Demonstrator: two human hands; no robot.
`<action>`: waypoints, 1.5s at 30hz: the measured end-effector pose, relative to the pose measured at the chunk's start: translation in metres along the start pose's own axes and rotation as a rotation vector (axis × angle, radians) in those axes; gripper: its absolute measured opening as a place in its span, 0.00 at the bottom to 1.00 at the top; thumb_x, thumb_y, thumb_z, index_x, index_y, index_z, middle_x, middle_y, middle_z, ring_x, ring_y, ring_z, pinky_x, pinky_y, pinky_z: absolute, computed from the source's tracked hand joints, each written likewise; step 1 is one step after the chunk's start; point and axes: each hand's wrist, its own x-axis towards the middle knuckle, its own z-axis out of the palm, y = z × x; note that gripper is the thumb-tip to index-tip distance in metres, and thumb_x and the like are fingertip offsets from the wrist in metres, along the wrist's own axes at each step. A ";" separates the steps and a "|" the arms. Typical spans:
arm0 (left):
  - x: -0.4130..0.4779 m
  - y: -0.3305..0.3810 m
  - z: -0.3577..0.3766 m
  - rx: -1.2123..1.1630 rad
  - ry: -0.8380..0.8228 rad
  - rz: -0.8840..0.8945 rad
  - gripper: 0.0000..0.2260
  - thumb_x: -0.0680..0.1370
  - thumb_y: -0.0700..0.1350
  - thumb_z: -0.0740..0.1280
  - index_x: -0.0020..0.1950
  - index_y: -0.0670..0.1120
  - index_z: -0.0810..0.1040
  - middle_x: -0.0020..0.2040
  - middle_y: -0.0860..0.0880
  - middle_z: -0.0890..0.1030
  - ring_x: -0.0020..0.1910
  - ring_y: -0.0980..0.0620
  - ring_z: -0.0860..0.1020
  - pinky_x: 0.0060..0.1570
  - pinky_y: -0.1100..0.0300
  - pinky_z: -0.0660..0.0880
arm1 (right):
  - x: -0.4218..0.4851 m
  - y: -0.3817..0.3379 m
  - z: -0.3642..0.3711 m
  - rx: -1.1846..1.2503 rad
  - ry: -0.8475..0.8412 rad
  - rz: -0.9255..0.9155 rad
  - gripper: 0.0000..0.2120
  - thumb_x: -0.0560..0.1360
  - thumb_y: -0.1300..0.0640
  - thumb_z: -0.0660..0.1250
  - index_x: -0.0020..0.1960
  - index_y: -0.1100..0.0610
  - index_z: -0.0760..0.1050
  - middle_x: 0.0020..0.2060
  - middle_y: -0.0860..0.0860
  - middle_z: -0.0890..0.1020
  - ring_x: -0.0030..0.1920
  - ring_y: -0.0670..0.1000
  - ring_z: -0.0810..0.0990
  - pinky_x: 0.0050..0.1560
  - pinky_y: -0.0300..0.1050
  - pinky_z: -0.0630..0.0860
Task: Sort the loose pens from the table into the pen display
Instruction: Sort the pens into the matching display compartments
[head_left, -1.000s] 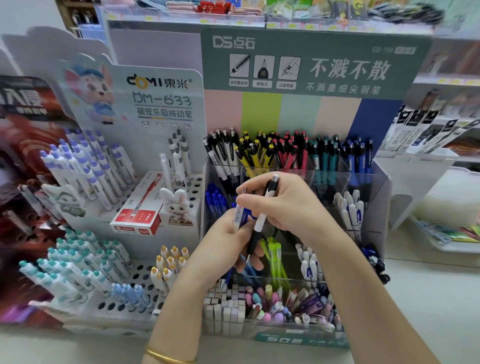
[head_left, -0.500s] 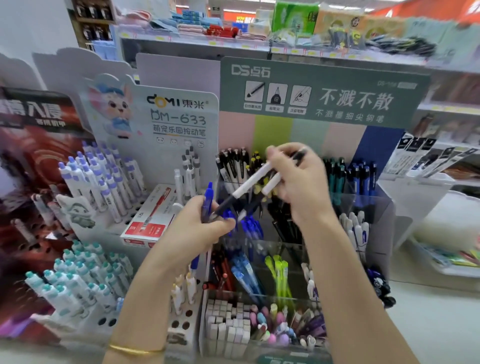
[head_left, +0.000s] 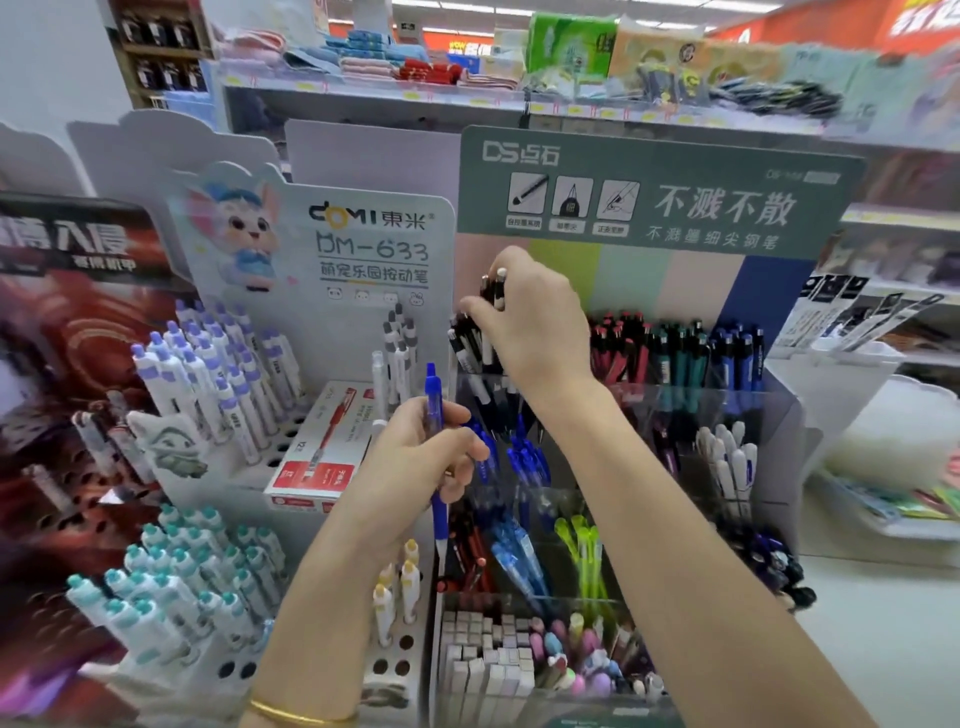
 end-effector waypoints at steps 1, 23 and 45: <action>-0.001 0.001 -0.001 0.001 -0.014 0.006 0.08 0.78 0.33 0.63 0.55 0.43 0.71 0.38 0.42 0.78 0.27 0.54 0.70 0.26 0.62 0.67 | 0.001 -0.002 -0.001 -0.040 -0.034 0.019 0.15 0.74 0.52 0.70 0.52 0.59 0.70 0.46 0.54 0.81 0.45 0.57 0.78 0.40 0.46 0.71; -0.001 0.010 -0.024 -0.045 -0.138 0.049 0.06 0.80 0.34 0.59 0.55 0.43 0.71 0.33 0.47 0.80 0.28 0.54 0.74 0.26 0.63 0.69 | -0.013 -0.002 0.044 -0.396 -0.061 -0.038 0.31 0.75 0.62 0.68 0.75 0.53 0.61 0.57 0.59 0.72 0.31 0.55 0.73 0.27 0.44 0.65; 0.002 0.005 -0.014 -0.065 -0.261 0.067 0.08 0.82 0.33 0.55 0.54 0.41 0.72 0.35 0.46 0.78 0.29 0.54 0.73 0.28 0.63 0.69 | -0.038 0.013 -0.018 0.477 0.016 0.166 0.13 0.76 0.71 0.63 0.56 0.59 0.77 0.42 0.53 0.78 0.35 0.49 0.83 0.34 0.41 0.81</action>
